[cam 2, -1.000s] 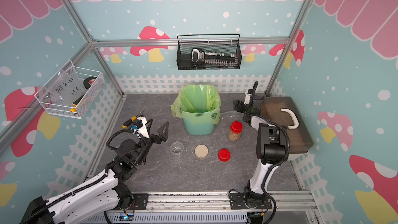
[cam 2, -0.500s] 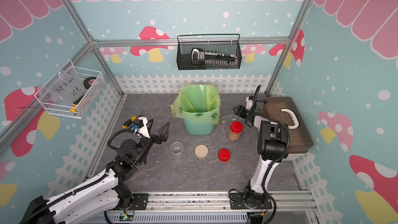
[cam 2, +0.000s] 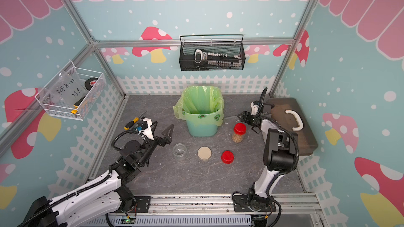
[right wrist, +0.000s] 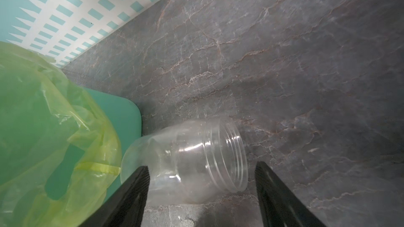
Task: Empty moldy peanuts from jars
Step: Adjust the jar at the center of the board.
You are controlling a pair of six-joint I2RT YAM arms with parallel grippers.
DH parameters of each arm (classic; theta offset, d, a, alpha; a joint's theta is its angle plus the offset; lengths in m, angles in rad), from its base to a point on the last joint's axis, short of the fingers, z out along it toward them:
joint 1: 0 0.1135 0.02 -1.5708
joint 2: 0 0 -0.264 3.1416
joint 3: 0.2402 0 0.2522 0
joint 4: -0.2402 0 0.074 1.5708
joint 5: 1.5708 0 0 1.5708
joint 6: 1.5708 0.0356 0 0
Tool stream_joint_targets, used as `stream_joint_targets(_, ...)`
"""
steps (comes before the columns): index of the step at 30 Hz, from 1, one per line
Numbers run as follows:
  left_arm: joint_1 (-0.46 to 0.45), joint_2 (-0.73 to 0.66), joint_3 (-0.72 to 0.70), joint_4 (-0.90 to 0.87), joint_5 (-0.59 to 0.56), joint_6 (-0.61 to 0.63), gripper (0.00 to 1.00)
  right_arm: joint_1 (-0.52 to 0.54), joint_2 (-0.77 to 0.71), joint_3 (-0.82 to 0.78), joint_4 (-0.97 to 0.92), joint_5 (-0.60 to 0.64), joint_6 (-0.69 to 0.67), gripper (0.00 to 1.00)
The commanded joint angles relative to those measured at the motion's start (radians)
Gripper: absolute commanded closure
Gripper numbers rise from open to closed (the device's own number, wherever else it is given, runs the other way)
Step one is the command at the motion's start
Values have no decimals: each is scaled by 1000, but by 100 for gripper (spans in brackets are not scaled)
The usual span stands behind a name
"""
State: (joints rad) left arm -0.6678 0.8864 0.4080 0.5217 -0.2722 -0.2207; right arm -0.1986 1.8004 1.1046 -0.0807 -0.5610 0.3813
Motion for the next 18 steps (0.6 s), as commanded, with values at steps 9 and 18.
stream_joint_targets(9, 6, -1, 18, 24, 8, -5, 1, -9, 133, 128, -62, -227, -21, 30)
stream_joint_targets(18, 8, -17, 15, 18, 10, 0, 1, -2, 226, 220, -53, -293, 9, 33)
